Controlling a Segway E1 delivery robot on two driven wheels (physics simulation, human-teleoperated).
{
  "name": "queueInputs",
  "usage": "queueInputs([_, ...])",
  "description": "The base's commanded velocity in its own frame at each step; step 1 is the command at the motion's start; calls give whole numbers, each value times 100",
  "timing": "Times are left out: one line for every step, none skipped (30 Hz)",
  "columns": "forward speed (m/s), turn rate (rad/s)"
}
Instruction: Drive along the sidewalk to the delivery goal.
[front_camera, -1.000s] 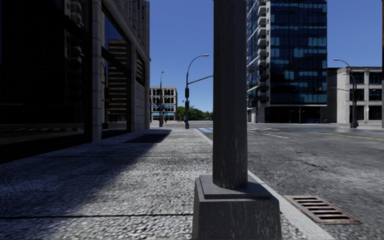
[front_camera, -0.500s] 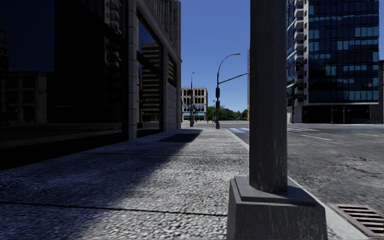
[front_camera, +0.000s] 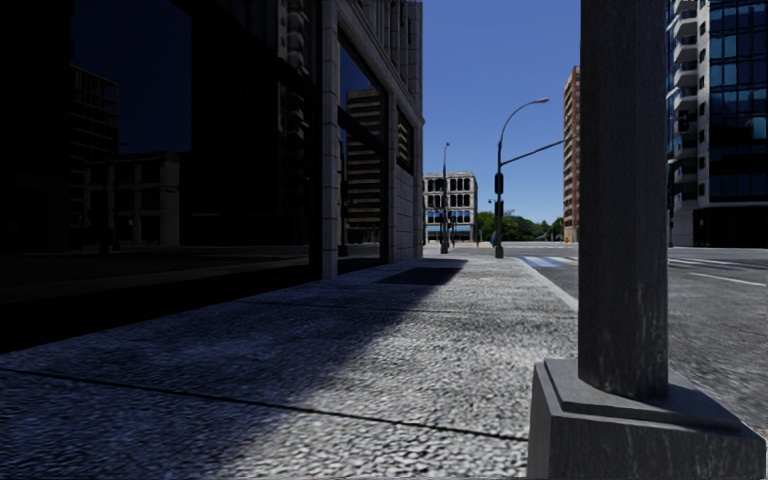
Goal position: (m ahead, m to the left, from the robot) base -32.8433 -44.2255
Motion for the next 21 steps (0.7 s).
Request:
queueInputs([0, 51])
queueInputs([0, 51])
queueInputs([0, 51])
queueInputs([0, 51])
queueInputs([0, 53])
queueInputs([0, 55])
queueInputs([0, 55])
queueInputs([0, 55])
queueInputs([0, 56])
queueInputs([0, 56])
queueInputs([0, 57])
queueInputs([0, 57])
queueInputs([0, 58])
queueInputs([0, 58])
queueInputs([0, 59])
queueInputs([0, 59])
queueInputs([0, 59])
queueInputs([0, 59])
queueInputs([0, 59])
queueInputs([0, 59])
queueInputs([0, 59])
